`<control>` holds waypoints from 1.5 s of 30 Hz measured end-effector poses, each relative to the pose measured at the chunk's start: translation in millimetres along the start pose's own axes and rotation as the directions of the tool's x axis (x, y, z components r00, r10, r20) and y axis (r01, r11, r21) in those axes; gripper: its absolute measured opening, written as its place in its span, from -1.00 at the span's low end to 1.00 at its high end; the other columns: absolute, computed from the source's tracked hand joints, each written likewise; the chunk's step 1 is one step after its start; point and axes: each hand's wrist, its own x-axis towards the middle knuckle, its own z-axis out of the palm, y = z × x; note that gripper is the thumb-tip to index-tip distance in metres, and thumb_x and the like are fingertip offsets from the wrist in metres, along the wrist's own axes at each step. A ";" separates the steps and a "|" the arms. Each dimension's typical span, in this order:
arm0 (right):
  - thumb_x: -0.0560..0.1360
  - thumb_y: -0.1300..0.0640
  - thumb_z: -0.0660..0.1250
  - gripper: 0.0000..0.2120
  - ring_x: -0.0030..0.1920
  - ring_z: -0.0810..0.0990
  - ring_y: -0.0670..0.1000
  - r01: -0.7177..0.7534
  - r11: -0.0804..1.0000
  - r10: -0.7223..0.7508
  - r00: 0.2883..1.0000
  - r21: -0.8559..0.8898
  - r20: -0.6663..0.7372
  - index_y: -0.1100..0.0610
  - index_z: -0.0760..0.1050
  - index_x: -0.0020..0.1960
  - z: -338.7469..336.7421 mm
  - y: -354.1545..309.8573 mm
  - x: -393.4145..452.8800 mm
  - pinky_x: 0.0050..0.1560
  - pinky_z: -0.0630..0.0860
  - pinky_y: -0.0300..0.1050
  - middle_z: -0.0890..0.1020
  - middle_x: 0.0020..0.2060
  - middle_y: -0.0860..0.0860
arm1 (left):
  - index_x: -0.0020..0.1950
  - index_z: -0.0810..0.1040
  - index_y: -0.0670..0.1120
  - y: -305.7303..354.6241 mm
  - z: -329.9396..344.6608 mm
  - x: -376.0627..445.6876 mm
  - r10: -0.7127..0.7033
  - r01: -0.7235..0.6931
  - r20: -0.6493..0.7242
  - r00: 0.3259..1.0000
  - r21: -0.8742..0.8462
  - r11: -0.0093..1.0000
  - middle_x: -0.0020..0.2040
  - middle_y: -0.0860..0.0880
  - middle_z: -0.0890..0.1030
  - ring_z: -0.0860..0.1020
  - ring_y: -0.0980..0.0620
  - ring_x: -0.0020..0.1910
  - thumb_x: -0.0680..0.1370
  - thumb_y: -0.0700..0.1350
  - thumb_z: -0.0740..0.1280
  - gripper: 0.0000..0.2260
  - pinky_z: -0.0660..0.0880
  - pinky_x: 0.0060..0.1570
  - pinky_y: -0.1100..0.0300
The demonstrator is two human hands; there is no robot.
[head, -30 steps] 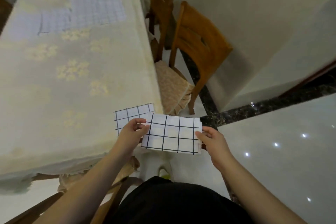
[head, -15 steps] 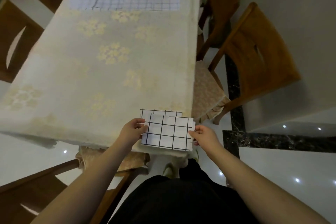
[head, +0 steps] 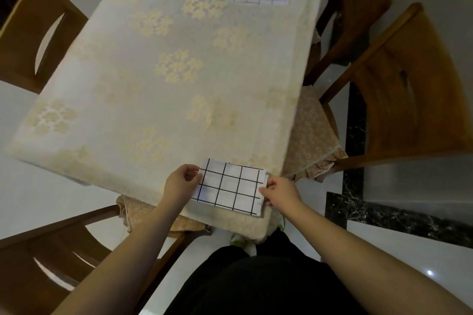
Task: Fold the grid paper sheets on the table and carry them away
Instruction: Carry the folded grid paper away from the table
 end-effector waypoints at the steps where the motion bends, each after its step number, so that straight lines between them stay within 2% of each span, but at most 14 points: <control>1: 0.52 0.18 0.41 -0.88 -0.25 0.64 0.10 0.015 0.999 -0.015 1.000 -0.052 -0.006 0.24 0.52 -0.05 -1.3 -0.5 0.6 -0.06 0.63 0.08 0.59 -0.29 0.07 | 0.13 0.56 -0.01 -0.8 0.4 0.8 0.004 -0.004 -0.003 1.000 0.012 1.000 -0.07 0.03 0.63 0.60 0.03 -0.07 0.54 -0.06 0.40 -0.82 0.57 0.02 0.08; 5: 0.59 -0.03 0.28 -0.80 -0.22 0.57 0.00 0.118 0.929 -0.159 0.983 -0.352 -0.089 0.11 0.47 0.06 -13.6 -3.6 -6.6 -0.21 0.51 -0.06 0.59 -0.18 0.01 | 0.16 0.55 -0.04 -1.8 2.4 -1.0 0.071 -0.062 -0.099 0.993 0.090 0.994 -0.07 0.04 0.60 0.56 0.10 -0.14 0.54 -0.04 0.39 -0.78 0.53 -0.10 0.18; 7: 0.62 -0.03 0.21 -0.75 -0.10 0.57 0.05 0.215 0.878 -0.305 0.940 -0.428 -0.153 0.10 0.44 0.18 -14.3 -3.0 -10.0 -0.14 0.50 -0.05 0.59 -0.06 0.05 | 0.15 0.57 -0.09 -4.5 4.8 -3.3 0.282 -0.244 -0.147 0.948 0.235 0.941 0.01 -0.04 0.57 0.56 0.02 -0.09 0.53 -0.07 0.41 -0.77 0.50 -0.08 0.15; 8: 0.61 -0.01 0.21 -0.71 0.01 0.56 0.08 0.293 0.839 -0.402 0.902 -0.459 -0.158 0.11 0.44 0.26 -11.6 -3.1 -11.6 -0.03 0.49 -0.03 0.57 0.04 0.07 | 0.15 0.57 -0.11 -7.8 7.4 -3.3 0.437 -0.377 -0.127 0.890 0.331 0.865 0.06 -0.08 0.57 0.57 -0.05 -0.03 0.51 -0.09 0.42 -0.76 0.52 -0.05 0.09; 11: 0.61 -0.01 0.19 -0.51 0.36 0.39 0.15 0.470 0.678 -0.566 0.824 -0.566 0.006 0.15 0.29 0.48 13.4 -2.5 -12.1 0.36 0.33 0.06 0.44 0.35 0.11 | 0.36 0.48 -0.14 -20.4 19.4 -1.2 0.711 -0.665 0.120 0.693 0.486 0.567 0.39 -0.17 0.45 0.45 -0.16 0.34 0.54 -0.06 0.34 -0.60 0.43 0.26 -0.01; 14: 0.60 -0.14 0.08 -0.36 0.56 0.11 0.11 0.493 0.523 -0.546 0.820 -0.695 0.170 0.11 0.06 0.58 52.0 3.1 -5.8 0.54 0.08 0.08 0.15 0.57 0.08 | 0.57 0.18 -0.11 -31.2 30.8 -0.8 0.709 -0.746 0.346 0.615 0.548 0.380 0.59 -0.10 0.13 0.09 -0.07 0.57 0.65 0.10 0.08 -0.47 0.05 0.51 0.05; 16: 0.54 -0.23 0.01 -0.29 0.55 0.14 0.09 0.456 0.451 -0.512 0.836 -0.768 0.195 0.13 0.05 0.56 70.2 11.1 3.8 0.51 0.16 0.09 0.20 0.56 0.10 | 0.58 0.12 -0.12 -37.4 36.1 -1.1 0.683 -0.752 0.397 0.614 0.559 0.351 0.60 -0.09 0.09 0.07 -0.06 0.58 0.67 0.13 0.02 -0.45 0.01 0.53 0.03; 23: 0.53 -0.37 -0.02 -0.21 0.55 0.03 0.04 0.418 0.350 -0.497 0.842 -0.838 0.212 0.13 0.13 0.58 67.2 23.5 17.0 0.48 0.01 0.04 0.15 0.57 0.10 | 0.60 0.04 -0.06 -40.5 36.5 0.6 0.591 -0.714 0.435 0.679 0.578 0.394 0.61 -0.08 0.01 -0.02 -0.05 0.59 0.65 0.24 -0.04 -0.39 0.07 0.51 -0.05; 29: 0.43 -0.50 -0.29 -0.06 0.55 -0.34 -0.01 0.345 0.410 -0.426 0.891 -0.844 0.157 0.10 -0.31 0.58 51.4 32.2 7.8 0.52 -0.29 0.02 -0.30 0.56 0.03 | 0.59 -0.24 -0.02 -49.6 13.6 9.6 0.438 -0.598 0.416 0.797 0.643 0.478 0.60 0.00 -0.21 -0.20 -0.01 0.57 0.45 0.52 -0.04 -0.08 -0.16 0.53 -0.02; 32: 0.44 -0.51 -0.08 -0.02 0.54 -0.39 0.00 0.373 0.407 -0.331 0.911 -0.834 0.245 0.06 -0.40 0.56 37.4 18.5 2.7 0.53 -0.32 0.01 -0.41 0.53 -0.01 | 0.54 -0.40 0.00 -44.2 10.1 10.0 0.392 -0.591 0.445 0.805 0.656 0.469 0.56 0.02 -0.34 -0.30 0.00 0.55 0.40 0.55 -0.05 -0.02 -0.23 0.52 -0.04; 34: 0.50 -0.41 0.11 -0.04 0.56 -0.31 -0.01 0.385 0.423 -0.274 0.917 -0.820 0.289 0.04 -0.35 0.58 27.4 4.3 -1.0 0.53 -0.27 0.00 -0.34 0.56 -0.02 | 0.53 -0.42 0.00 -38.1 8.3 8.3 0.378 -0.600 0.466 0.800 0.648 0.470 0.56 0.01 -0.34 -0.29 -0.03 0.56 0.41 0.53 0.01 -0.01 -0.23 0.51 -0.06; 38: 0.59 -0.23 0.14 -0.22 0.58 -0.05 0.01 0.323 0.526 -0.330 0.930 -0.787 0.161 0.05 -0.18 0.61 18.9 -14.2 -27.2 0.53 -0.08 -0.02 -0.07 0.60 0.01 | 0.59 -0.28 -0.03 -10.6 -7.7 6.9 0.293 -0.573 0.496 0.817 0.648 0.502 0.60 -0.04 -0.27 -0.24 -0.07 0.57 0.47 0.43 0.17 -0.04 -0.12 0.52 -0.13; 41: 0.60 -0.15 0.20 -0.26 0.56 0.10 0.05 0.329 0.608 -0.290 0.939 -0.722 0.184 0.03 -0.10 0.61 18.3 -20.1 -59.5 0.51 0.12 0.01 0.09 0.59 0.02 | 0.60 -0.18 -0.04 18.3 -23.1 -11.6 0.415 -0.571 0.399 0.818 0.648 0.504 0.60 -0.10 -0.21 -0.22 -0.11 0.57 0.58 0.27 0.13 -0.23 -0.03 0.52 -0.13; 45: 0.60 -0.14 0.20 -0.33 0.51 0.24 0.08 0.300 0.521 -0.296 0.942 -0.799 0.161 0.03 0.03 0.59 15.0 -37.5 -93.1 0.45 0.26 0.04 0.20 0.56 0.03 | 0.60 0.00 -0.03 47.0 -49.7 -45.7 0.556 -0.622 0.343 0.757 0.640 0.451 0.61 -0.08 -0.03 -0.06 -0.09 0.58 0.62 0.18 0.13 -0.38 0.09 0.49 -0.09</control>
